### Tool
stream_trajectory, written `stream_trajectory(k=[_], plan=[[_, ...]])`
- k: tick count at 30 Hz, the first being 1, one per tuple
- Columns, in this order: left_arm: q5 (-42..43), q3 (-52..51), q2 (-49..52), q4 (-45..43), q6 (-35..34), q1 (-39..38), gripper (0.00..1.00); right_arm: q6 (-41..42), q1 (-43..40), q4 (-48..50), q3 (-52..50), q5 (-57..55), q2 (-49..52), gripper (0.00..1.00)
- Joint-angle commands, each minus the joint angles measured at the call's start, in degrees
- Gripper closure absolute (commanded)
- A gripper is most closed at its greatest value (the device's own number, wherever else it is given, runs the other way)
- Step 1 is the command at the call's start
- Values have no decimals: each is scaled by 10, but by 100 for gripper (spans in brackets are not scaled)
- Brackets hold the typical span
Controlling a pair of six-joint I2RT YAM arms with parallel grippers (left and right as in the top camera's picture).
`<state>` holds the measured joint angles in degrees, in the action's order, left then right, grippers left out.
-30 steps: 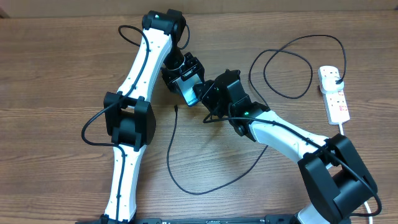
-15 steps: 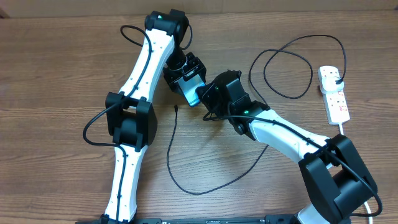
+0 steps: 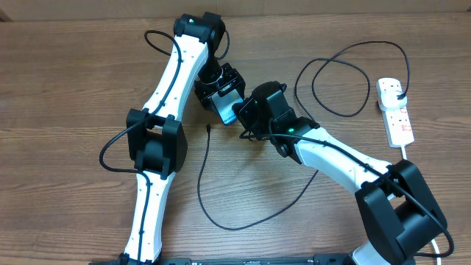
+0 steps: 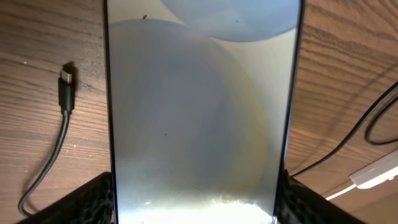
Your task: Plug charger to phone and switch on socket
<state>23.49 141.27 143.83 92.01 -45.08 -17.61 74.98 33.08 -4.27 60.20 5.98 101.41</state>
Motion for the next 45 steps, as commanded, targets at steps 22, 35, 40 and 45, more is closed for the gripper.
stream_trajectory(k=[22,35,40,45], plan=[[26,132,-49,48,138,18,0,-242,-245,-169,-10,181,-259,96],[-86,76,-174,48,192,-41,1,-318,-287,-214,-10,226,-263,96],[-178,-95,-295,45,189,-45,0,-318,-287,-216,-10,226,-263,96],[-165,-299,-424,-77,180,-42,0,-318,-286,-219,-10,227,-263,96]])
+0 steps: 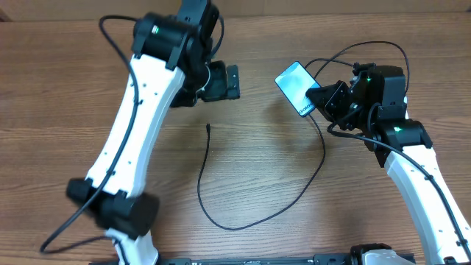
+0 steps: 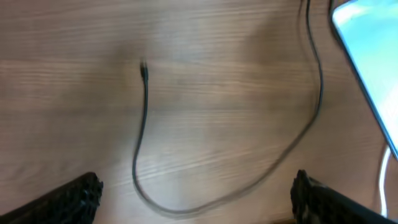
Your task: Plug charger to phone and switch on socket
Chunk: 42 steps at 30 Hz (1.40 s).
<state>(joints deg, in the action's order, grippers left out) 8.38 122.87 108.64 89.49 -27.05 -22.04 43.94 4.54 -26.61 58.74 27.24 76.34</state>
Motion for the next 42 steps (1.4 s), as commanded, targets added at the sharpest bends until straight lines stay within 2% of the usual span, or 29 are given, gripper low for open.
stream_trajectory(k=[1,6,13,16,19,23,25,32,36,39,42], plan=[[-7,-154,-96,-78,-2,3,0,-8,-1,2,4,14,-12,96],[22,-380,-241,-209,-16,9,0,-10,0,3,4,14,-12,96],[97,-579,-387,-387,-60,30,0,-19,10,4,3,18,-11,96],[127,-676,-447,-490,-94,30,0,-21,10,4,3,18,-8,96],[172,-761,-473,-621,-161,30,0,-20,10,24,-6,24,-7,96],[227,-846,-454,-852,-286,30,1,-2,19,87,-27,38,-7,96],[237,-864,-432,-941,-341,30,1,10,28,114,-34,38,-5,96],[277,-871,-295,-1237,-499,29,1,57,93,257,-36,36,49,96],[272,-871,-199,-1370,-582,29,1,122,130,353,-36,33,110,96],[259,-871,-152,-1451,-605,29,1,163,138,384,-36,33,137,96],[224,-871,-115,-1490,-619,29,0,178,145,405,-36,43,144,96]])
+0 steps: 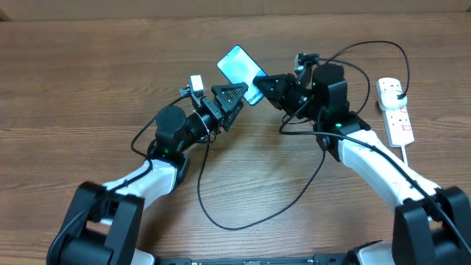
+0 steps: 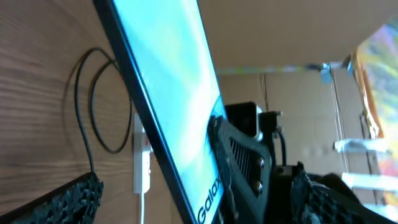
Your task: Plug charger to phone and switch on socket
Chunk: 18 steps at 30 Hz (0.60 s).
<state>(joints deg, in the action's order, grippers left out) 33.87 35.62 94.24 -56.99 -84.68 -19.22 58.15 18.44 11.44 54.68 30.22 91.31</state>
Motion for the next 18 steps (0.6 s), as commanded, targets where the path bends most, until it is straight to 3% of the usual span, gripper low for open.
stream_trajectory(k=[1,9,18], plan=[[-36,2,32,-31,-43,1,1,36,6,27,5,17,-5,96],[-38,2,40,-127,-41,33,0,34,6,13,5,26,-5,96],[-24,9,40,-138,-40,35,0,36,31,13,5,70,-5,96]])
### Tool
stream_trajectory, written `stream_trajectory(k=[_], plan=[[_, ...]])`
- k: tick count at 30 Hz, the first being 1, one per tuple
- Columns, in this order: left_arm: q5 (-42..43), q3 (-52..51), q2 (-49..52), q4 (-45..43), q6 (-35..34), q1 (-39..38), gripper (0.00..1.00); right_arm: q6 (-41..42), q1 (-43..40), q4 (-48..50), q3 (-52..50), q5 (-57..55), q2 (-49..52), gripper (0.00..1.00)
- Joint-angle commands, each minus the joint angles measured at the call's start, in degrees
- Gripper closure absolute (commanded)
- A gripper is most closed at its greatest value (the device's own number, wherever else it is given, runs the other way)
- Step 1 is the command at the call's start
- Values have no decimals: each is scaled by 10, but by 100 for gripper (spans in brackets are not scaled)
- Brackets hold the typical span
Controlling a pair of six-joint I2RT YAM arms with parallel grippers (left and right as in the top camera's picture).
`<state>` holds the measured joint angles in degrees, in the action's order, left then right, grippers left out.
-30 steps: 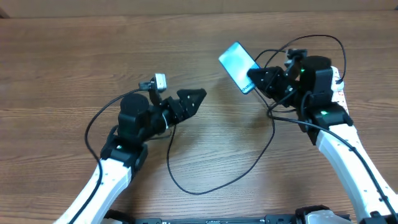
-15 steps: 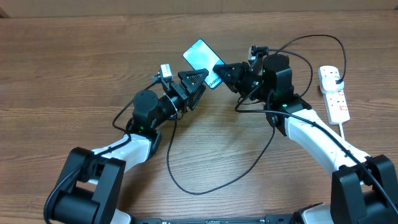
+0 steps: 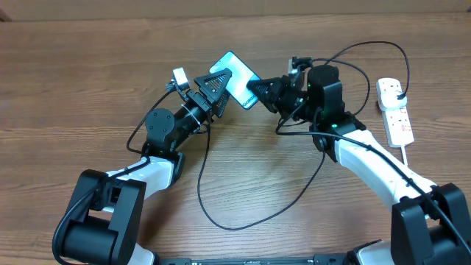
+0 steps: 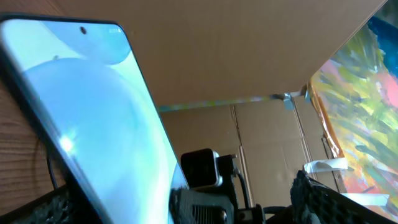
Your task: Plug charger to phone and switch on socket
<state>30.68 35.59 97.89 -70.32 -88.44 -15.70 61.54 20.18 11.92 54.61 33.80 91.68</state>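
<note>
The phone point(image 3: 234, 68), its screen lit pale blue, is held up off the table, tilted, with my right gripper point(image 3: 257, 88) shut on its lower end. My left gripper point(image 3: 222, 87) faces it from the left, open, with the phone's edge between its spread fingers point(image 4: 317, 200). In the left wrist view the phone point(image 4: 93, 124) fills the left half, with a right finger point(image 4: 208, 208) against it. The black charger cable point(image 3: 200, 184) lies in a loop on the table, its free plug point(image 3: 209, 129) under the left arm. The white socket strip point(image 3: 396, 112) lies at the far right.
The cable coils again point(image 3: 333, 73) behind the right arm and runs to the strip. The wooden table point(image 3: 73, 88) stretches out to the left and along the front. Both arms reach low toward the middle of the table.
The phone and the right gripper have shifted a little to the left. The left gripper has come closer, so the phone now fills more of its view.
First my left gripper held the phone at the table's middle, with the right gripper beside it. Then the right gripper held the phone off to the right and the left was open above the cable. Later both met mid-table, the phone in the right gripper.
</note>
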Motion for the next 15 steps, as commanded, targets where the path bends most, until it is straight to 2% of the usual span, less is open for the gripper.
stream_trajectory(k=[1,11,15], plan=[[7,10,3,-5,-3,0,0,2,17,8,5,40,-9,96],[-13,10,3,-34,-21,0,3,2,35,2,5,44,-9,96],[-13,10,3,-35,-37,0,14,2,35,1,5,20,-9,96]])
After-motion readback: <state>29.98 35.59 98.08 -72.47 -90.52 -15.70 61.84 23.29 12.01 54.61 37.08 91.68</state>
